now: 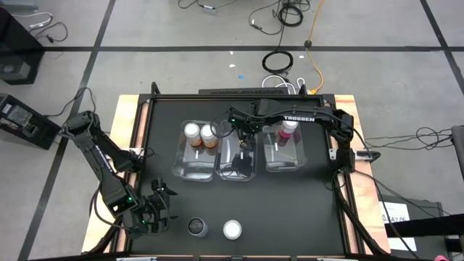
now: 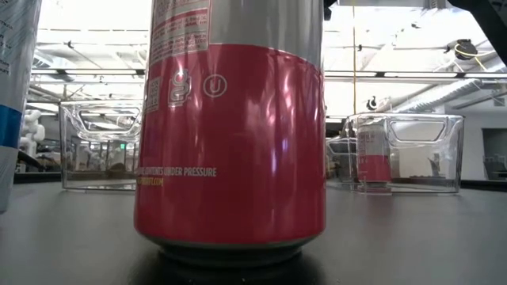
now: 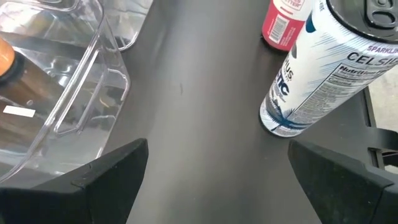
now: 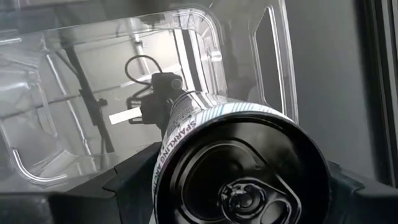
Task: Sort soda cans
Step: Put the right white/blue soda can into the middle transparent bin, then put the left white/blue soda can into the middle transparent bin
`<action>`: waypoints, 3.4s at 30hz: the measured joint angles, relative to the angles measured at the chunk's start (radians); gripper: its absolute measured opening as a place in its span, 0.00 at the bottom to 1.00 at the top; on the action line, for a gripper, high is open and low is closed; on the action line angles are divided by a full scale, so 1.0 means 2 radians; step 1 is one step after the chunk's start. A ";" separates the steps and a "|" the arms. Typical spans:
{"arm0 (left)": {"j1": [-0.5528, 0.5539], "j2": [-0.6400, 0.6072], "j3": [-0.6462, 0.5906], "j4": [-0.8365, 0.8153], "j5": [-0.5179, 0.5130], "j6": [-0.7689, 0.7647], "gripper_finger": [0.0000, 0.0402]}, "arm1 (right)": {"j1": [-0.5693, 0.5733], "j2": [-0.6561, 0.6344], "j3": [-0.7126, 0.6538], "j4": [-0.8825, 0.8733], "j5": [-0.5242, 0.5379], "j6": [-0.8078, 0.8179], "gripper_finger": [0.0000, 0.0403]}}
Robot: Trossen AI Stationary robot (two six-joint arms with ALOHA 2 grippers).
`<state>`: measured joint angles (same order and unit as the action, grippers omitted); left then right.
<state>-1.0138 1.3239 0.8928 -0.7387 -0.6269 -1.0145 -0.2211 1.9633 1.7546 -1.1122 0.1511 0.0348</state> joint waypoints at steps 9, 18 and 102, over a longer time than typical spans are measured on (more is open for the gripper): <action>0.000 0.000 0.000 0.000 0.000 0.000 0.98 | 0.000 0.000 0.000 0.001 0.000 0.008 0.73; 0.000 0.000 0.000 -0.001 0.000 0.000 0.98 | 0.000 0.000 0.000 0.001 0.000 0.011 0.73; 0.003 0.000 0.000 0.063 -0.022 0.000 0.98 | 0.480 -0.088 0.000 -0.085 0.110 0.602 0.84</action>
<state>-1.0086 1.3243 0.8925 -0.6135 -0.6701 -1.0152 0.7385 1.7863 1.7542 -1.2824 0.3704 1.2379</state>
